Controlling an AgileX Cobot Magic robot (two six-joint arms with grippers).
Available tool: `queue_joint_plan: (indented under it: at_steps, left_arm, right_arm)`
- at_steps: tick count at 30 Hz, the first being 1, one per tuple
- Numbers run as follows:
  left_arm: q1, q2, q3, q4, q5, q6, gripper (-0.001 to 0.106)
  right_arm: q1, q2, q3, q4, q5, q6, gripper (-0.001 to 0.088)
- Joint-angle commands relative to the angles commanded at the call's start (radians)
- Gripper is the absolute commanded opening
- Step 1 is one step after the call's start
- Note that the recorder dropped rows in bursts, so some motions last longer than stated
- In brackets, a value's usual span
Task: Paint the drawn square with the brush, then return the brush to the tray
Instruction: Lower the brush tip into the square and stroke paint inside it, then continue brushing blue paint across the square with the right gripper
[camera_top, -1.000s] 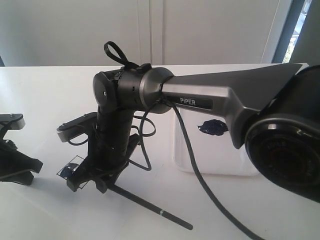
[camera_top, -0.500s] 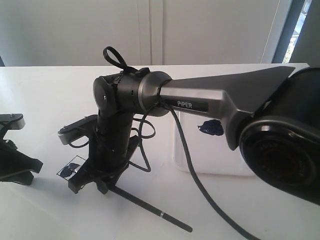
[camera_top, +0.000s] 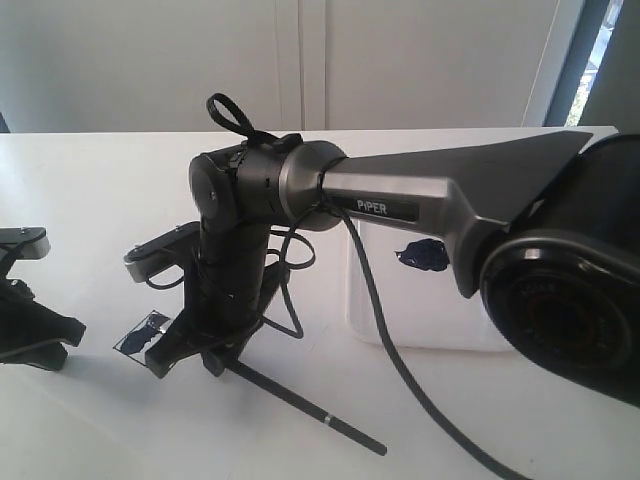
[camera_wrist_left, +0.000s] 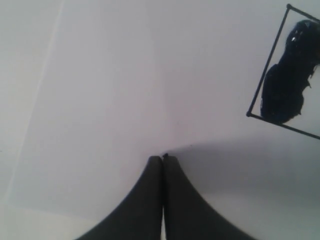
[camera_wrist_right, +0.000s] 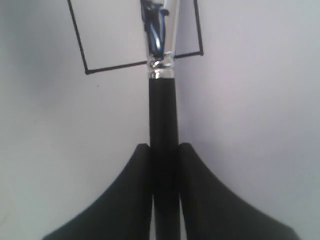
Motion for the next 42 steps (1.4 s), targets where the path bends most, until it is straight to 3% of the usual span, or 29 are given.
queue_joint_plan:
  at_steps: [10,24,42]
  left_arm:
    - [0.000,0.000,0.000,0.000,0.000,0.000,0.000]
    - [0.000,0.000,0.000,-0.004,-0.008,0.000,0.000]
    - [0.000,0.000,0.000,-0.004,0.013,0.004,0.000]
  right_arm:
    - [-0.008,0.000,0.000,0.004,-0.004,0.001,0.0000]
    - [-0.006,-0.002,-0.001,0.141,0.015,-0.078,0.0000]
    - [-0.006,-0.002,-0.001,0.108,0.034,-0.078,0.0000]
